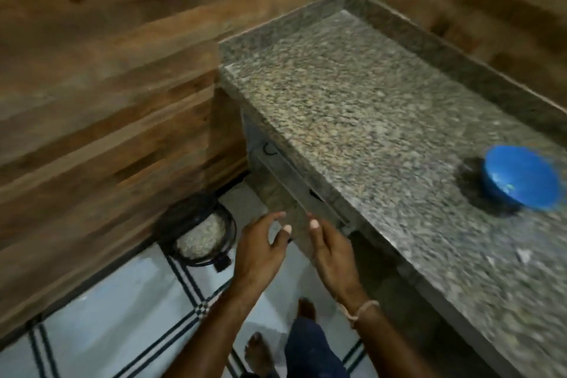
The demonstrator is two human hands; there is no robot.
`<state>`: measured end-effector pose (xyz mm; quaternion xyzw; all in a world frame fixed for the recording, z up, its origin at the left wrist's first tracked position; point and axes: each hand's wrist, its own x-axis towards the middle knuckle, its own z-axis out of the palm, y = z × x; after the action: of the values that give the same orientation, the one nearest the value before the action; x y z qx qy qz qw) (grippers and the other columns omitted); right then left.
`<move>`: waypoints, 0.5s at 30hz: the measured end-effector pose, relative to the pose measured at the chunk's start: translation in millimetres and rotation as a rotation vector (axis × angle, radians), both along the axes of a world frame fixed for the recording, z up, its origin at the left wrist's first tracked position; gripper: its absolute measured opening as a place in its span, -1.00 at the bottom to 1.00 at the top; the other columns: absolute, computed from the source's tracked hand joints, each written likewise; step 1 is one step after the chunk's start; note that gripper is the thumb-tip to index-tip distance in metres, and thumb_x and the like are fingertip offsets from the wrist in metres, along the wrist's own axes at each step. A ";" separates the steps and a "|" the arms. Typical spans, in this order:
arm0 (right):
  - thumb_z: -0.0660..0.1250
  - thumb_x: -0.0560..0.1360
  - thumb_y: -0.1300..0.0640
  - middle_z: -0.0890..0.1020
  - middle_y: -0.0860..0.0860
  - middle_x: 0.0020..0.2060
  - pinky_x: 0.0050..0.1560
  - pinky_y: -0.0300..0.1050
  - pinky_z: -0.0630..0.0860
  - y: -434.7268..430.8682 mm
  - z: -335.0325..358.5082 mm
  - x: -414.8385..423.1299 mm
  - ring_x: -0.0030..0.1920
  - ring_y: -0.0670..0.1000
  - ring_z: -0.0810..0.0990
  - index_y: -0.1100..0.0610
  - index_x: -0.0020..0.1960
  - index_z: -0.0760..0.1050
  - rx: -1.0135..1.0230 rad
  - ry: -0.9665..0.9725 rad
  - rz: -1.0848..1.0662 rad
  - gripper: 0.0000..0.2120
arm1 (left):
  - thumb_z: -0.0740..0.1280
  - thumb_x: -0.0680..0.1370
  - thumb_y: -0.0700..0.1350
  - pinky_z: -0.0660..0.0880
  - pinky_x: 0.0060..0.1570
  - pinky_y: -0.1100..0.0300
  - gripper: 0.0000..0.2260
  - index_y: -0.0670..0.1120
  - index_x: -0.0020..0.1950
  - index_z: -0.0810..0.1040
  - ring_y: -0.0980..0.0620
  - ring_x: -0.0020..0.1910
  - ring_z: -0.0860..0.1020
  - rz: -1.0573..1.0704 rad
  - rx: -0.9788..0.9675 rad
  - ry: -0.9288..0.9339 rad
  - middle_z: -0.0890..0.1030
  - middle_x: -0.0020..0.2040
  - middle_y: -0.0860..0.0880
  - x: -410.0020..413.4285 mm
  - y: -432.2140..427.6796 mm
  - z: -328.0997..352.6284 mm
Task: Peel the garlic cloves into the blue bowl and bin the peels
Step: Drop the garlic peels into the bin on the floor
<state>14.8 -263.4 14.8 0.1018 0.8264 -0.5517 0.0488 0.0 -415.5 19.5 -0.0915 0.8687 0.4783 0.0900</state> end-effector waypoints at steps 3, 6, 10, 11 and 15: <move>0.10 0.70 -0.25 0.70 -0.11 0.14 0.18 -0.08 0.59 57.1 10.5 21.1 0.14 -0.10 0.65 -0.07 0.32 0.61 0.115 0.069 -0.074 -0.57 | 0.38 0.63 0.00 0.40 0.14 0.34 -0.75 0.08 0.32 0.61 0.09 0.26 0.54 -0.148 -0.024 0.075 0.60 0.29 0.07 3.6 55.5 14.2; 0.11 0.72 -0.17 0.66 -0.09 0.23 0.25 -0.14 0.50 117.0 16.9 39.6 0.23 -0.11 0.58 -0.03 0.35 0.59 0.189 0.097 -0.149 -0.60 | 0.38 0.63 0.02 0.47 0.24 0.17 -0.74 0.11 0.32 0.60 0.09 0.29 0.51 -0.252 -0.034 0.106 0.57 0.31 0.10 4.4 115.5 20.9; 0.14 0.72 -0.13 0.64 -0.10 0.29 0.31 -0.19 0.46 200.2 14.2 68.2 0.30 -0.10 0.56 -0.03 0.38 0.58 0.291 0.036 -0.255 -0.63 | 0.40 0.62 -0.10 0.50 0.31 0.06 -0.75 0.04 0.29 0.61 0.06 0.29 0.54 -0.347 -0.029 0.109 0.60 0.30 0.06 12.8 201.8 22.5; 0.11 0.72 -0.16 0.64 -0.09 0.29 0.31 -0.20 0.45 216.1 11.9 75.1 0.30 -0.09 0.56 -0.02 0.38 0.58 0.308 0.023 -0.267 -0.59 | 0.40 0.62 -0.12 0.50 0.32 0.05 -0.75 0.03 0.29 0.61 0.06 0.29 0.54 -0.361 -0.029 0.096 0.60 0.30 0.05 16.1 217.5 22.1; 0.06 0.70 -0.20 0.63 -0.04 0.31 0.30 -0.16 0.44 288.7 5.1 97.6 0.33 -0.02 0.56 0.02 0.40 0.56 0.375 -0.007 -0.294 -0.51 | 0.42 0.60 -0.13 0.55 0.26 0.03 -0.72 0.02 0.31 0.62 0.07 0.25 0.56 -0.449 -0.025 0.091 0.60 0.29 0.06 26.4 288.5 9.8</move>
<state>112.4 25.3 19.9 0.2300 0.8905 -0.3894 -0.0491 26.5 -126.9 29.3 0.1247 0.8762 0.4393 0.1539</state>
